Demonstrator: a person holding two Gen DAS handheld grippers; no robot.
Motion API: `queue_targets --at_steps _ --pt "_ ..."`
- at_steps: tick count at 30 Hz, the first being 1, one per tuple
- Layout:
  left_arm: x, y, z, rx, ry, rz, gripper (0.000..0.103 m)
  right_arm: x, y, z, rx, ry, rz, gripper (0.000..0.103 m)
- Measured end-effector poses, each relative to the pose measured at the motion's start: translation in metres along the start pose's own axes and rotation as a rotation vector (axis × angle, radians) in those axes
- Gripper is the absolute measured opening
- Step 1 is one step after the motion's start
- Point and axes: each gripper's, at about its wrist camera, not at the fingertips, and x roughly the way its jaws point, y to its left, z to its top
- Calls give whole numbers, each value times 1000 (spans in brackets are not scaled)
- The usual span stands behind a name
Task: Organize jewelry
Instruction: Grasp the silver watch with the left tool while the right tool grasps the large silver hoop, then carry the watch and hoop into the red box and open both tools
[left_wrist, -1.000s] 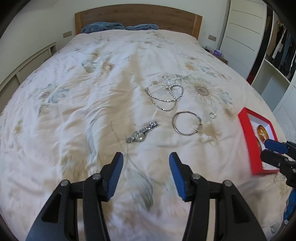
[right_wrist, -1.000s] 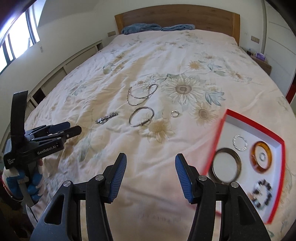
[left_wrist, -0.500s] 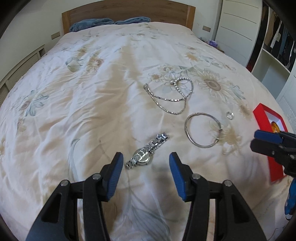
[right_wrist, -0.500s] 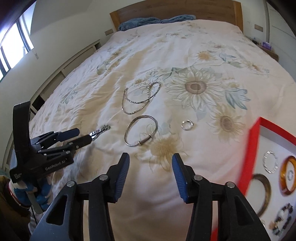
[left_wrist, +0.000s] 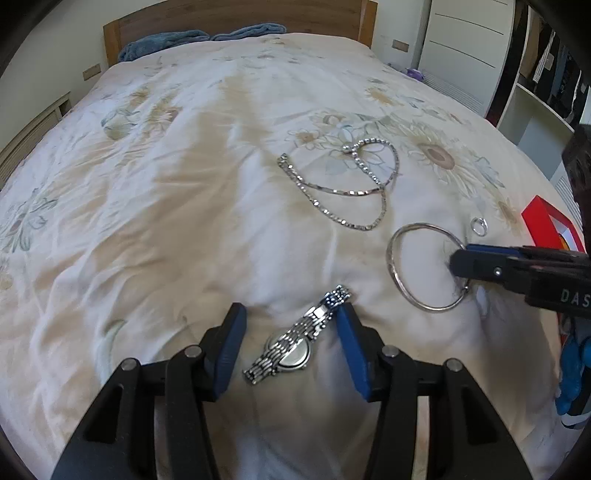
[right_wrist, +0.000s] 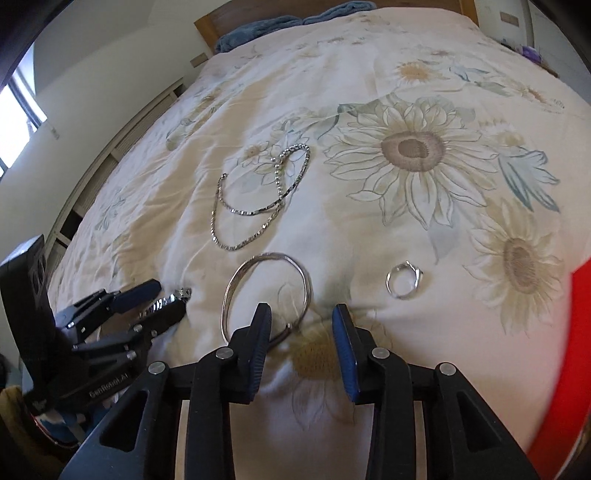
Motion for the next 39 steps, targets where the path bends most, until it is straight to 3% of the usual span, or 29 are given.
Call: queue_targets --at_steps 5,10,13,17,32,39 --pt "3 -10 -2 42 1 11 34 8 3 1 -4 1 0 35" --pt "3 -14 -1 55 -7 30 23 17 9 -1 -51 11 -50 25" --pt "1 -12 0 33 -9 21 22 19 6 2 -51 11 -70 11" --pt "-10 -6 1 -16 -12 1 22 8 7 2 -57 -1 -69 7" --pt "-87 -18 -6 -71 -72 -4 21 -91 32 -22 -186 -92 -155 7" --pt "-119 -56 -1 -58 -112 -59 21 -152 21 -35 -181 -159 -206 7"
